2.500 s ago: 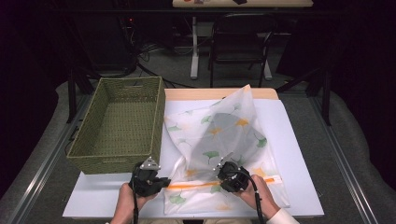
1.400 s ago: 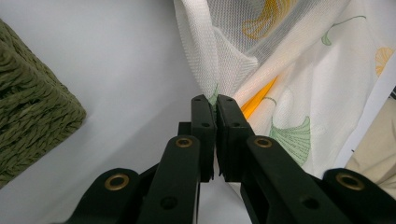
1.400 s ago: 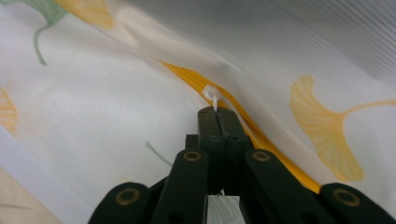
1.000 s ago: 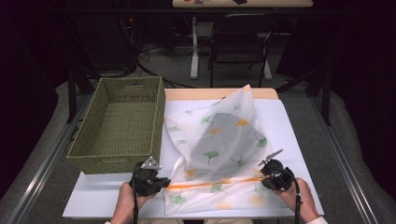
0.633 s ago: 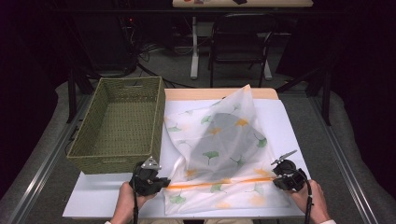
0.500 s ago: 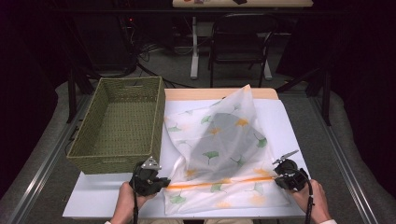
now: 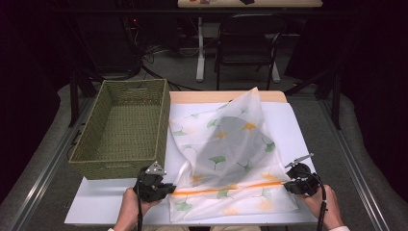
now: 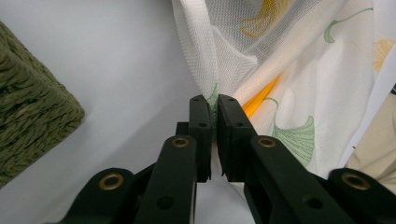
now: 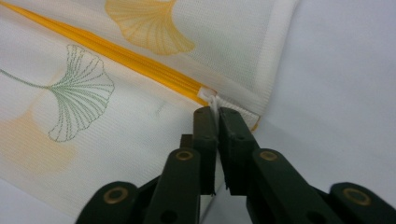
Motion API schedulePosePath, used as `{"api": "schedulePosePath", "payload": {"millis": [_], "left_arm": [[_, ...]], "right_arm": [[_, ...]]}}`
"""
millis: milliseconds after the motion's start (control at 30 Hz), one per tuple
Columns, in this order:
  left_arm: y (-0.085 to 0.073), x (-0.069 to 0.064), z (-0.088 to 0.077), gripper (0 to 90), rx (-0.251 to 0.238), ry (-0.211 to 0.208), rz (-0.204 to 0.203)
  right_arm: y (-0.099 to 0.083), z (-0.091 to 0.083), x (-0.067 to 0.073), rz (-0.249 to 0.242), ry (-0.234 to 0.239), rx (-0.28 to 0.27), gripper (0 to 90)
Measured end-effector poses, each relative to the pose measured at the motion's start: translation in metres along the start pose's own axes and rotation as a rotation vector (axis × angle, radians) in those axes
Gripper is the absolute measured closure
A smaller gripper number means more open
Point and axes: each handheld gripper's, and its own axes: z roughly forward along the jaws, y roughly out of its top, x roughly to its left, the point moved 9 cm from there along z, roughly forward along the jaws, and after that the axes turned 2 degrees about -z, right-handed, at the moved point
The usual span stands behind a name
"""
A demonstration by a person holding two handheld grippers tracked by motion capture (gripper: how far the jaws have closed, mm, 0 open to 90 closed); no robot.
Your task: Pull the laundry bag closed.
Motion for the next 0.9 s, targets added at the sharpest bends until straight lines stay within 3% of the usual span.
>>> {"api": "schedulePosePath", "payload": {"millis": [167,367,667,900], "left_arm": [[-0.004,0.002,-0.004,68.9,0.017,-0.012,-0.017],[-0.009,0.006,-0.007,42.7,0.041,-0.006,-0.042],[-0.014,0.012,-0.015,26.3,0.043,0.026,-0.046],[-0.021,0.022,-0.024,20.7,0.039,0.062,-0.072]], "right_arm": [[0.001,-0.002,0.003,-0.009,0.027,-0.013,69.2],[0.004,-0.005,0.002,-0.015,0.033,-0.032,48.5],[0.007,-0.010,-0.005,0.005,0.008,-0.074,24.3],[0.009,-0.013,-0.014,0.029,-0.021,-0.102,17.1]]}}
